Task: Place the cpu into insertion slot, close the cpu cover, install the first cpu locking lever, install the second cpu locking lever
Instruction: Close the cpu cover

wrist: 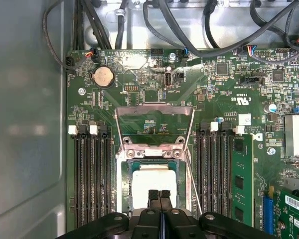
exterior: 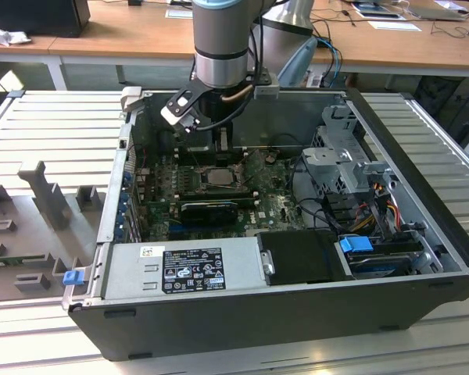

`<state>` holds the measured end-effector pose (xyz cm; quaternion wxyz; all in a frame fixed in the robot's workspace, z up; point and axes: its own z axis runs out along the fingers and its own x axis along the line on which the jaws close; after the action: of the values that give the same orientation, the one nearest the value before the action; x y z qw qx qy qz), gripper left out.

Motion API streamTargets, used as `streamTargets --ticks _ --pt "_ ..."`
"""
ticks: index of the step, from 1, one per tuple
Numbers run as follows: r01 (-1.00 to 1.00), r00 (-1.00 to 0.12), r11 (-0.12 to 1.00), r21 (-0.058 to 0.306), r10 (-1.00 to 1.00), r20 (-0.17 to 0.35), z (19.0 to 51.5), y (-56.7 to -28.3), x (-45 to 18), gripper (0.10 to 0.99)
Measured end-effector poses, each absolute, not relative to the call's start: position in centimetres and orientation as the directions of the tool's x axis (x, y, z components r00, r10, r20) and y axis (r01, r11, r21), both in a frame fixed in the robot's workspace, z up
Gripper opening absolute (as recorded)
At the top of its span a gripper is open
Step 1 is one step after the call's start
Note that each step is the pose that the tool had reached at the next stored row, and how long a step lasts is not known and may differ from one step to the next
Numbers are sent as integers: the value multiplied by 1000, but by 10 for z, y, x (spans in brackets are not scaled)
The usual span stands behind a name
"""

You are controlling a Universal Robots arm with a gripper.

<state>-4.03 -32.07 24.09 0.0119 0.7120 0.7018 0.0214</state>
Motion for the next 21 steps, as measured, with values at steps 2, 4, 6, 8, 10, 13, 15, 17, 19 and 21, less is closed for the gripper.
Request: streamTargets --ticks 2,4,6,8,10,13,15,17,19,21 --pt "999 14 -15 47 1000 14 241 -321 -40 106" --pt "999 14 -15 47 1000 14 241 -321 -39 106" --pt "999 14 -15 47 1000 14 241 -321 -38 106" --pt "999 14 -15 47 1000 14 242 -321 -37 106" --pt "999 14 -15 47 1000 14 242 -321 -37 106" --pt "999 14 -15 47 1000 14 243 -321 -37 106" --pt "999 14 -15 47 1000 14 246 -321 -37 106" --pt "999 14 -15 47 1000 14 248 -321 -37 106" --pt "999 14 -15 47 1000 14 248 -321 -37 106" --pt "999 14 -15 47 1000 14 249 -321 -37 106"
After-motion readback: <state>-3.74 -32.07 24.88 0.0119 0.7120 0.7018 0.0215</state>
